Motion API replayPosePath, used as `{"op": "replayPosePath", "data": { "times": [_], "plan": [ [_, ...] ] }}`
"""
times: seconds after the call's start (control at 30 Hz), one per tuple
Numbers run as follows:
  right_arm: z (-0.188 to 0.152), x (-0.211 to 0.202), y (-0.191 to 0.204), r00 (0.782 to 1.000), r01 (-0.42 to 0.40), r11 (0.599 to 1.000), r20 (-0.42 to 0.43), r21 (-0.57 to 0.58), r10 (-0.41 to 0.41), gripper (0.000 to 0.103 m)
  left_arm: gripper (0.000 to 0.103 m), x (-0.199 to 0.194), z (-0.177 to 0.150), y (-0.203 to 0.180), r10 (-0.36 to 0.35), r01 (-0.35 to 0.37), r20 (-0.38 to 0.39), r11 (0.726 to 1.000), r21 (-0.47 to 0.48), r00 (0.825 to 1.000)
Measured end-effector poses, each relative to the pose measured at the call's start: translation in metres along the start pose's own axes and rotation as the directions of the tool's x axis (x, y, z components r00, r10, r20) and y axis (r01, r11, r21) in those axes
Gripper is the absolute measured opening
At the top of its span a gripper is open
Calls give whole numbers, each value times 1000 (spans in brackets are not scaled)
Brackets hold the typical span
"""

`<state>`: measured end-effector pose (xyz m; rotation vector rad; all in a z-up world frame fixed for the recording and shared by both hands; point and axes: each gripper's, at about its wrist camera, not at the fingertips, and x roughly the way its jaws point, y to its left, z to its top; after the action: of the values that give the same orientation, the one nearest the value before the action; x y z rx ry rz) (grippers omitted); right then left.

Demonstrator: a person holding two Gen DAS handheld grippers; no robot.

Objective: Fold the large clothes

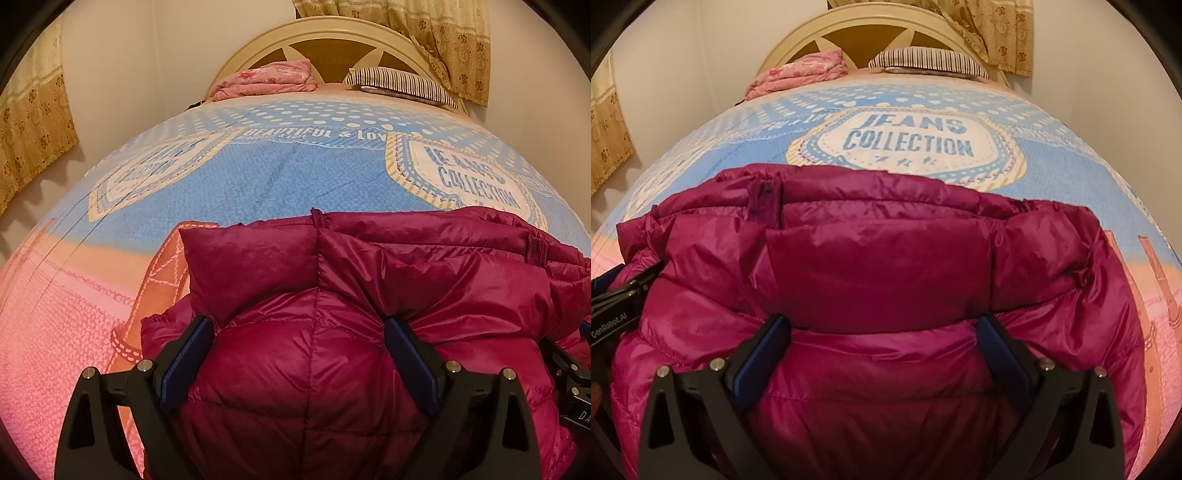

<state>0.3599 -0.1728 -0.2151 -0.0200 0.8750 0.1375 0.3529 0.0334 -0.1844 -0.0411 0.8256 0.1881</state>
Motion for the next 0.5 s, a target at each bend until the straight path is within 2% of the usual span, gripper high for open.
{"op": "replayPosePath", "data": {
  "times": [0.4, 0.5],
  "plan": [
    [0, -4, 0, 1000, 2, 1000, 4, -3, -2, 103, 95, 3, 0, 0, -11, 11, -20, 1000, -3, 1000],
    [3, -21, 7, 1000, 22, 1000, 16, -22, -21, 103, 95, 4, 0, 0, -9, 9, -22, 1000, -2, 1000]
  ]
}}
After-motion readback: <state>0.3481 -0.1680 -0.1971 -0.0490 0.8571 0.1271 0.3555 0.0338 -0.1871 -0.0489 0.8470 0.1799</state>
